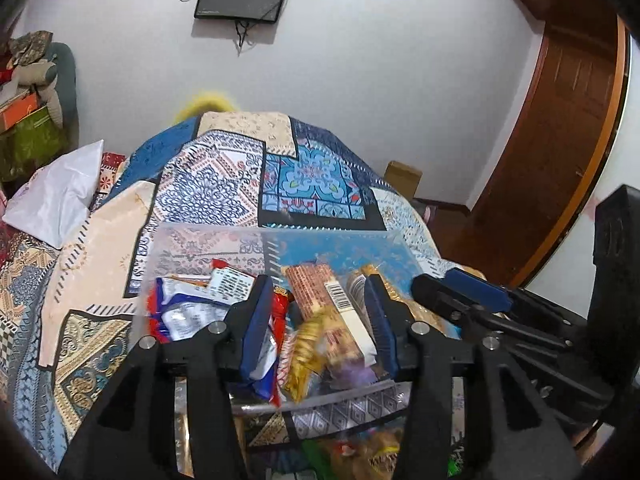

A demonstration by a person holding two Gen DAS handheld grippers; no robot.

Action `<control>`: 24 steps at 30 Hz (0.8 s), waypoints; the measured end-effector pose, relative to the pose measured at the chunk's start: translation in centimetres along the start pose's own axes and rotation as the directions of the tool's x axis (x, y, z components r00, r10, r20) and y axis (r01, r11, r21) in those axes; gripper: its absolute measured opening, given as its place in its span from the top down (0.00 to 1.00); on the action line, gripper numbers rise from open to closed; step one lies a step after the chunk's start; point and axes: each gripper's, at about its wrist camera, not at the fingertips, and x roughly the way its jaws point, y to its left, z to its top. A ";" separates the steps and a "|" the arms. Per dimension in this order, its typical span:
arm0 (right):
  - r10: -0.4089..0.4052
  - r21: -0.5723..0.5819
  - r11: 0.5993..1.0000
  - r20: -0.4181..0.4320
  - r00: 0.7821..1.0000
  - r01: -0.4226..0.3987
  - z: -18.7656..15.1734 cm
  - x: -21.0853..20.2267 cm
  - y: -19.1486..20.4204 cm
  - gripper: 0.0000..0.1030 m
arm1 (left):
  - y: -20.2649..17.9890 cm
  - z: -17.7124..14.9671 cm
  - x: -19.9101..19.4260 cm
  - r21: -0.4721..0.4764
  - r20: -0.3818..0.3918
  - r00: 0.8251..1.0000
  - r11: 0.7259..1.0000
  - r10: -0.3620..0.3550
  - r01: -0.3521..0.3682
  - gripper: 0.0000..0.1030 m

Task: Organize snacks
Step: 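Drop gold bag into clear box with left tool while right tool drops biscuit pack, then grasp green jelly cup with left tool while right tool grasps cat-ear cake bag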

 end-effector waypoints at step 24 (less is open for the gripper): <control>0.048 -0.087 0.994 -0.153 0.987 -0.062 -8.4 -5.1 2.2 0.35 | 4.9 -9.9 -7.4 0.056 -0.191 0.972 0.990 0.138 -0.130 0.52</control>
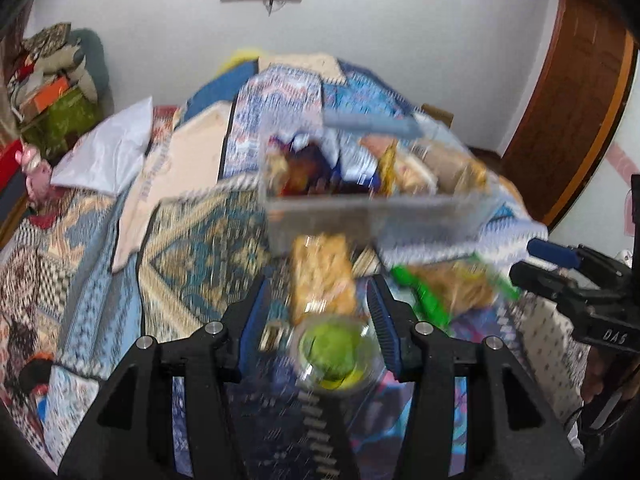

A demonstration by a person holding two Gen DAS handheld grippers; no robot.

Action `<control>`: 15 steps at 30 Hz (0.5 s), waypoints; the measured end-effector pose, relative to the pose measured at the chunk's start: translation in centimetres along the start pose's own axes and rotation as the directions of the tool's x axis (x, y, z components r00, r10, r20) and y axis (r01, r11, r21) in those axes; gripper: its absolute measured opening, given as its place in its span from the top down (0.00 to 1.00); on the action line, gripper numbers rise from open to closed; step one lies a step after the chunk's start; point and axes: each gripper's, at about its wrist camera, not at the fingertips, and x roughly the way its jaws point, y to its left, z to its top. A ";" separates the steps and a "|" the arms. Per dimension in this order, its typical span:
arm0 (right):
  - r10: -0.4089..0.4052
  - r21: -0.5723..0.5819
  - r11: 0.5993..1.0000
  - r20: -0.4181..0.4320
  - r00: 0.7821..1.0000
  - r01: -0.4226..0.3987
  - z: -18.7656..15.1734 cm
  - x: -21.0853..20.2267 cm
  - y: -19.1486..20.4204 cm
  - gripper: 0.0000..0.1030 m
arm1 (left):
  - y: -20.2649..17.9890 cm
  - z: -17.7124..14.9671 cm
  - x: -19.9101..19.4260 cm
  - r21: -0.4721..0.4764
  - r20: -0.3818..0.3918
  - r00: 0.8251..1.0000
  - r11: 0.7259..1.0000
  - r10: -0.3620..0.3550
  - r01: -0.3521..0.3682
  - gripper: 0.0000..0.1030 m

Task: Organize snacks
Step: 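Grasp green jelly cup with left tool while right tool grasps cat-ear cake bag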

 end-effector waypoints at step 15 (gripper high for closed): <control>-0.004 -0.088 0.996 -0.108 0.994 -0.005 -1.3 5.3 2.8 0.13 | -0.5 -3.0 3.3 -0.019 -0.117 0.990 0.997 -0.081 0.079 0.39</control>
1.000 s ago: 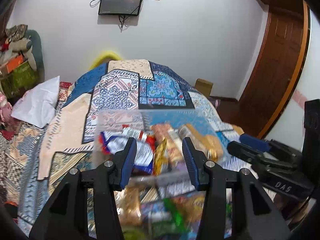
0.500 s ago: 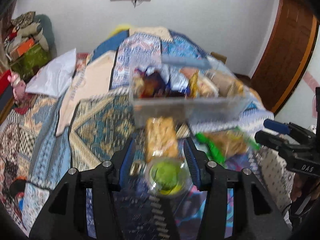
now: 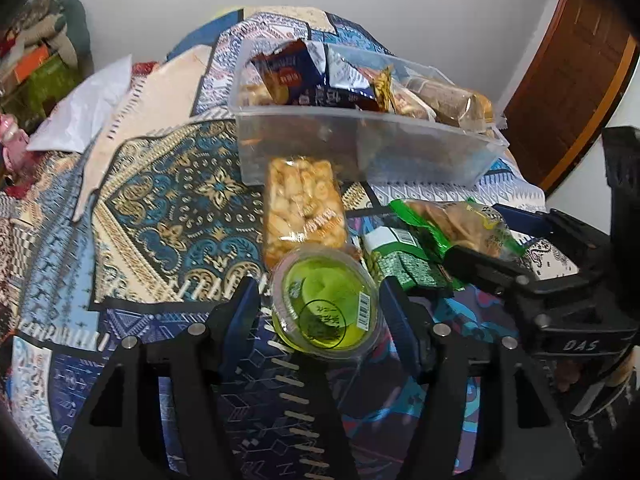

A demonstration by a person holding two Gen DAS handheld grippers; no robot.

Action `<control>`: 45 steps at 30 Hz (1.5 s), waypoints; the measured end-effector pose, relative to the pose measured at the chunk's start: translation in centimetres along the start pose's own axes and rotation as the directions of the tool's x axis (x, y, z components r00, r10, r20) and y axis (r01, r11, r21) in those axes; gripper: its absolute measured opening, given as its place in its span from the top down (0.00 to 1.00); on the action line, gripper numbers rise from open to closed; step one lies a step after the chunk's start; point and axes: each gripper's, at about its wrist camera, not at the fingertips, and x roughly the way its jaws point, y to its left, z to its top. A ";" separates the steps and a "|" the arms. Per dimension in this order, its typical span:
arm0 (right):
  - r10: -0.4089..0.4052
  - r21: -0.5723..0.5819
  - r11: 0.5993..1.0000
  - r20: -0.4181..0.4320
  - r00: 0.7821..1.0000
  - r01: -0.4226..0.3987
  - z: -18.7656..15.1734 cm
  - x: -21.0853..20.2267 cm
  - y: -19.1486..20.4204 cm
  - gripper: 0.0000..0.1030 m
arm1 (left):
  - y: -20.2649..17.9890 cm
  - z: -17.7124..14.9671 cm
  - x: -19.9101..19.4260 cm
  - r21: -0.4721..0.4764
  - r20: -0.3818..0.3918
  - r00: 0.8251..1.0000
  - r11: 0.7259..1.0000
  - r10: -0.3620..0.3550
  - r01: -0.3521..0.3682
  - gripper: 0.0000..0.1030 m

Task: Organize snacks
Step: 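Grasp green jelly cup with left tool while right tool grasps cat-ear cake bag, then put jelly cup in clear box with left tool while right tool drops cake bag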

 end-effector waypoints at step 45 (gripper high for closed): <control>-0.005 0.056 0.998 0.236 0.972 -0.008 3.6 -8.7 -2.3 0.38 | -1.8 6.4 -6.8 0.065 0.222 0.975 0.997 0.024 -0.040 0.59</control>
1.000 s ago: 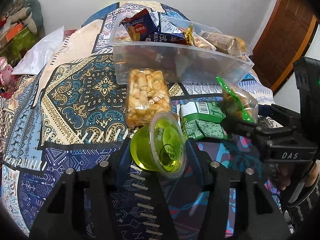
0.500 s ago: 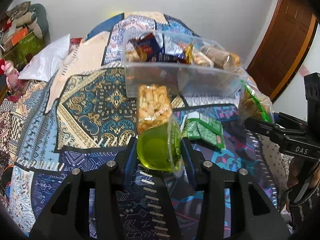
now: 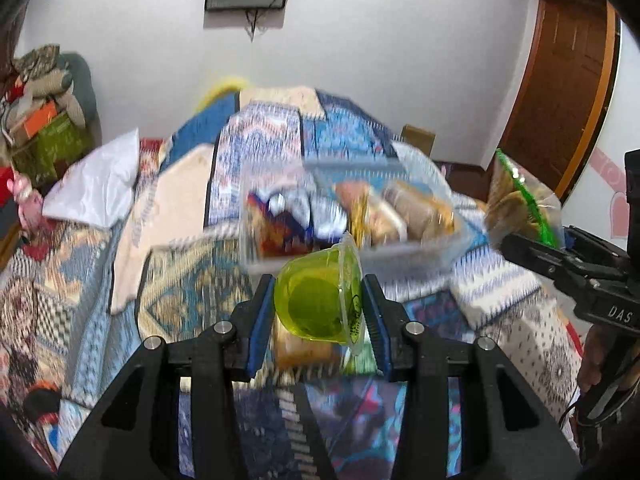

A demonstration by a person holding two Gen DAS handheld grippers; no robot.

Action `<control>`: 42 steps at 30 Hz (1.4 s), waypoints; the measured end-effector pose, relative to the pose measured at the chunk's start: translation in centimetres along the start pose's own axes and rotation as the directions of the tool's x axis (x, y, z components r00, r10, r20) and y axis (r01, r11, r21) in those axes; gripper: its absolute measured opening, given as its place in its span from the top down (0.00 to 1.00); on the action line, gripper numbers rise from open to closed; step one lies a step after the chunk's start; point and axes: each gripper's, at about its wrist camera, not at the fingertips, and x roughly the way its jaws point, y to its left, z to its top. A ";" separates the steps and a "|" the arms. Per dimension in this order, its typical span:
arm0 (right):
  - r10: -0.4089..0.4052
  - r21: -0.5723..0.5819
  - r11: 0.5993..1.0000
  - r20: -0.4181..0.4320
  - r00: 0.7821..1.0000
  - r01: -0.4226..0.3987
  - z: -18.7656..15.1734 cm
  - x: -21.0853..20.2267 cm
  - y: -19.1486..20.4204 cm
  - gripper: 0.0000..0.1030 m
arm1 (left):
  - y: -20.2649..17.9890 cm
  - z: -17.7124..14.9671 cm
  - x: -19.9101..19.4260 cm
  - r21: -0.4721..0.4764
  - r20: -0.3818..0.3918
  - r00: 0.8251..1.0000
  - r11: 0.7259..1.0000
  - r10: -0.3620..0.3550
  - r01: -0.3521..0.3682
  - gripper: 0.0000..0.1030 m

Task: Organize snacks
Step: 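Put jelly cup in clear box with left tool while right tool drops cake bag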

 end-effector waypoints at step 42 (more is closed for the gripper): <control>-0.054 -0.078 0.996 -0.034 0.998 0.051 5.0 7.0 0.7 0.15 | 3.8 2.7 5.0 -0.008 -0.008 1.000 1.000 0.025 -0.025 0.44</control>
